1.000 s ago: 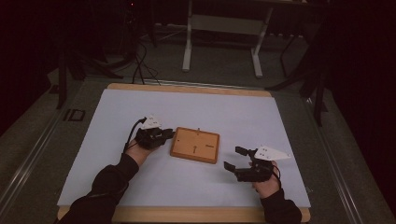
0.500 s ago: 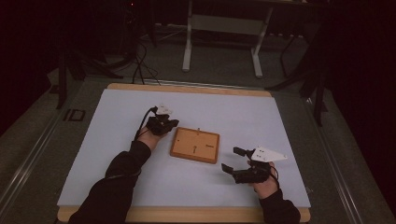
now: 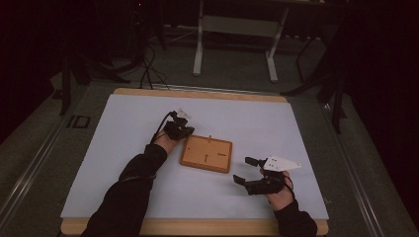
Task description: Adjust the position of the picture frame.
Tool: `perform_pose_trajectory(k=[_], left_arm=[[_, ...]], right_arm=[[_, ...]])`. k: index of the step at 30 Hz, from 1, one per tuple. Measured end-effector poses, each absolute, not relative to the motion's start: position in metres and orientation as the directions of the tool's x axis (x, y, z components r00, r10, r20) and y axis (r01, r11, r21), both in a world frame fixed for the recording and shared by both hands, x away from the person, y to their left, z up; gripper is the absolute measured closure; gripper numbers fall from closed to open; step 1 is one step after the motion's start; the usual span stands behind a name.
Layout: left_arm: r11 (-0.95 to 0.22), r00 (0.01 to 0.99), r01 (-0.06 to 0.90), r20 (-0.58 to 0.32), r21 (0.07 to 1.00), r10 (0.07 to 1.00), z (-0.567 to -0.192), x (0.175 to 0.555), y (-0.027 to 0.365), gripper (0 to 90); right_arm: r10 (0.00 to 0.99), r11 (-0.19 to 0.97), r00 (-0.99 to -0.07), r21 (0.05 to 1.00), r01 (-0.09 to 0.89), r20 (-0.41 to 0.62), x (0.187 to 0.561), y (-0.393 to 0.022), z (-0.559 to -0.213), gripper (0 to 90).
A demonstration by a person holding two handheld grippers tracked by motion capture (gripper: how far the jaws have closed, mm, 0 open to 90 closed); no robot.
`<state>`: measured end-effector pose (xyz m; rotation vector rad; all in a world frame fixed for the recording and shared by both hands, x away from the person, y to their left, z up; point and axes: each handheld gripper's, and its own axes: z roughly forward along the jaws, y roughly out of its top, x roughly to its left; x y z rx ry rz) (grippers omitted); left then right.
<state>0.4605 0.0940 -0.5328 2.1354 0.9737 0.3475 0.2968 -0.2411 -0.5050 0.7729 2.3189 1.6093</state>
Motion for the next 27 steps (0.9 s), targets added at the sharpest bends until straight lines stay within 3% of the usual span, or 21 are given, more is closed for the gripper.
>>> perform_pose_trajectory(k=[10,27], left_arm=[[-0.496,0.69,0.543,-0.023,0.677,0.723,-0.526,0.463,0.089,89.9],[-0.482,0.682,0.559,-0.043,0.675,0.73,-0.526,0.446,0.097,89.9]], right_arm=[[0.517,0.265,-0.846,0.914,0.307,0.134,0.299,-0.24,-0.506,15.4],[0.517,0.253,-0.844,0.916,0.31,0.143,0.299,-0.24,-0.504,15.4]])
